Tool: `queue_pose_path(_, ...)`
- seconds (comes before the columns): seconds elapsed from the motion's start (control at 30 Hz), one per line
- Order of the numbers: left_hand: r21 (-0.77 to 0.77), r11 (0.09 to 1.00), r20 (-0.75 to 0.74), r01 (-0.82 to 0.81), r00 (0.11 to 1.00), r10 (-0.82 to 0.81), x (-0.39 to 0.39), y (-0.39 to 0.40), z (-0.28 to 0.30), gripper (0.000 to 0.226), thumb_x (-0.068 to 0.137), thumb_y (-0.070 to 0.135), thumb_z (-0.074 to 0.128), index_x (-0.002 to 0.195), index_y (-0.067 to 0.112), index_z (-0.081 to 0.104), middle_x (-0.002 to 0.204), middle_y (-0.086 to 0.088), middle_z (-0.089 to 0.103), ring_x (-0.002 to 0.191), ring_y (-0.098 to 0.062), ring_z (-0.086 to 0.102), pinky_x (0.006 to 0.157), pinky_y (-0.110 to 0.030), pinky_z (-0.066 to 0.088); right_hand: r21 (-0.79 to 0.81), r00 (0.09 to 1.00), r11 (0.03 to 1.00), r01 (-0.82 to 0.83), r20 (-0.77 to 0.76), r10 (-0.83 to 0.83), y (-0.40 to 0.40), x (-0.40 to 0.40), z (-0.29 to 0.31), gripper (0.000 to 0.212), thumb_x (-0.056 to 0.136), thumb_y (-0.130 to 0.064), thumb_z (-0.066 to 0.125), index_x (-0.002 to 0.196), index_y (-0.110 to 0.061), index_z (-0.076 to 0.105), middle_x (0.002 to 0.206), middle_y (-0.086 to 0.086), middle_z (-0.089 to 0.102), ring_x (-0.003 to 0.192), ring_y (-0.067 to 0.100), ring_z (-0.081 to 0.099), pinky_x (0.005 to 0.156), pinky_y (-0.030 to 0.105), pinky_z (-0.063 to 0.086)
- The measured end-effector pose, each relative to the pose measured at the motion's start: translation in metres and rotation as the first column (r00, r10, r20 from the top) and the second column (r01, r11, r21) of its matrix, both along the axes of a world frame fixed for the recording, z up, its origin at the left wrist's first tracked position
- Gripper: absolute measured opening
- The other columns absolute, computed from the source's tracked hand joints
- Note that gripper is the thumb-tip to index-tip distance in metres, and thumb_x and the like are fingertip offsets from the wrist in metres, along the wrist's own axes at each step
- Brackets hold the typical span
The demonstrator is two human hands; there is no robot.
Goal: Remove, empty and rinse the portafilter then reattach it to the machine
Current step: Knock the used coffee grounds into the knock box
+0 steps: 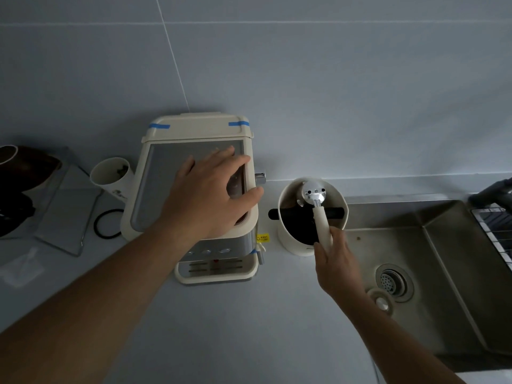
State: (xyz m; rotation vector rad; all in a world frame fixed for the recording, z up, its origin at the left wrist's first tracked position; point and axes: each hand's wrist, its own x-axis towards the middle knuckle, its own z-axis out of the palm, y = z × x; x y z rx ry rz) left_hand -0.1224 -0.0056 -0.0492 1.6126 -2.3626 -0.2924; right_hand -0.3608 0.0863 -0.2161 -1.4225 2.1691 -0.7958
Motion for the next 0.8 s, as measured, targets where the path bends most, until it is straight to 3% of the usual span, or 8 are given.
queue_pose_path(0.33, 0.001, 1.000, 0.000, -0.010, 1.000, 0.010, -0.001, 0.001, 0.001, 0.064, 0.082, 0.069, 0.038, 0.139, 0.039, 0.039, 0.156, 0.008, 0.033, 0.144, -0.015, 0.026, 0.118, -0.047, 0.011, -0.170, 0.999, 0.985, -0.006, 0.041, 0.013, 0.007, -0.002, 0.012, 0.038, 0.098, -0.025, 0.056, 0.131, -0.013, 0.041, 0.099, 0.006, 0.056, 0.077, 0.024, 0.059, 0.064, 0.037, 0.047)
queue_pose_path(0.43, 0.010, 1.000, 0.000, -0.009, 1.000, 0.009, -0.001, 0.001, 0.001, 0.066, 0.081, 0.069, 0.037, 0.139, 0.038, 0.039, 0.156, 0.007, 0.033, 0.144, -0.016, 0.026, 0.118, -0.047, 0.010, -0.133, 1.000, 0.991, -0.011, 0.012, 0.013, 0.011, 0.000, 0.005, 0.036, 0.098, -0.029, 0.055, 0.129, -0.018, 0.039, 0.098, 0.009, 0.060, 0.074, 0.028, 0.061, 0.061, 0.045, 0.053)
queue_pose_path(0.57, 0.009, 1.000, -0.005, -0.010, 1.000, 0.010, -0.001, 0.002, 0.002, 0.066, 0.081, 0.069, 0.037, 0.139, 0.037, 0.040, 0.155, 0.007, 0.034, 0.143, -0.016, 0.027, 0.118, -0.048, 0.012, -0.067, 1.000, 0.998, -0.015, 0.004, 0.015, 0.006, 0.001, -0.006, 0.033, 0.099, -0.029, 0.052, 0.126, -0.017, 0.040, 0.100, 0.013, 0.063, 0.072, 0.028, 0.060, 0.060, 0.039, 0.047)
queue_pose_path(0.8, 0.010, 1.000, -0.005, -0.010, 1.000, 0.010, -0.001, 0.002, 0.002, 0.066, 0.081, 0.069, 0.037, 0.139, 0.038, 0.039, 0.155, 0.008, 0.034, 0.142, -0.015, 0.028, 0.118, -0.047, 0.011, -0.139, 1.000, 0.990, 0.015, 0.012, -0.013, 0.007, -0.004, -0.003, 0.036, 0.098, -0.026, 0.055, 0.128, -0.014, 0.039, 0.100, 0.009, 0.057, 0.077, 0.030, 0.059, 0.063, 0.040, 0.048)
